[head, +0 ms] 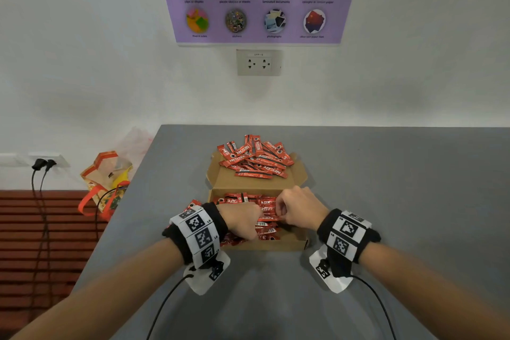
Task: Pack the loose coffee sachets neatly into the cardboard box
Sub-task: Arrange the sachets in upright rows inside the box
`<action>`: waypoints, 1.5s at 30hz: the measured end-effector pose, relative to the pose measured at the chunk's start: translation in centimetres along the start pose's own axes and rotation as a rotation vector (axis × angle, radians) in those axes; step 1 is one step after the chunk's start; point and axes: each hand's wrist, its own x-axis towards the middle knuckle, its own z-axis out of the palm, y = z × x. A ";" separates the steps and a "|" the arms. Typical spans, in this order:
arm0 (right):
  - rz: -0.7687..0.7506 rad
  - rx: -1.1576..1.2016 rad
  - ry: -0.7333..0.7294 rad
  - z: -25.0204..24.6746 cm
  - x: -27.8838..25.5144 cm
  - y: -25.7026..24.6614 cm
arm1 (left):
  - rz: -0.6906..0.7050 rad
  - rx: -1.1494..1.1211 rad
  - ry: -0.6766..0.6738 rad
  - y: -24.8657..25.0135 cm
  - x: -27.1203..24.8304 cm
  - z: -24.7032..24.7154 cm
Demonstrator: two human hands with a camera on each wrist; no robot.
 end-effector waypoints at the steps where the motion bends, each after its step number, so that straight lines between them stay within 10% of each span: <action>1: 0.003 0.001 0.000 0.0 0.1 -0.1 | -0.009 -0.009 -0.007 0.0 0.0 -0.1; 45: -0.070 -0.076 -0.002 0.4 0.8 0.1 | -0.066 -0.046 -0.063 1.2 -1.6 -1.1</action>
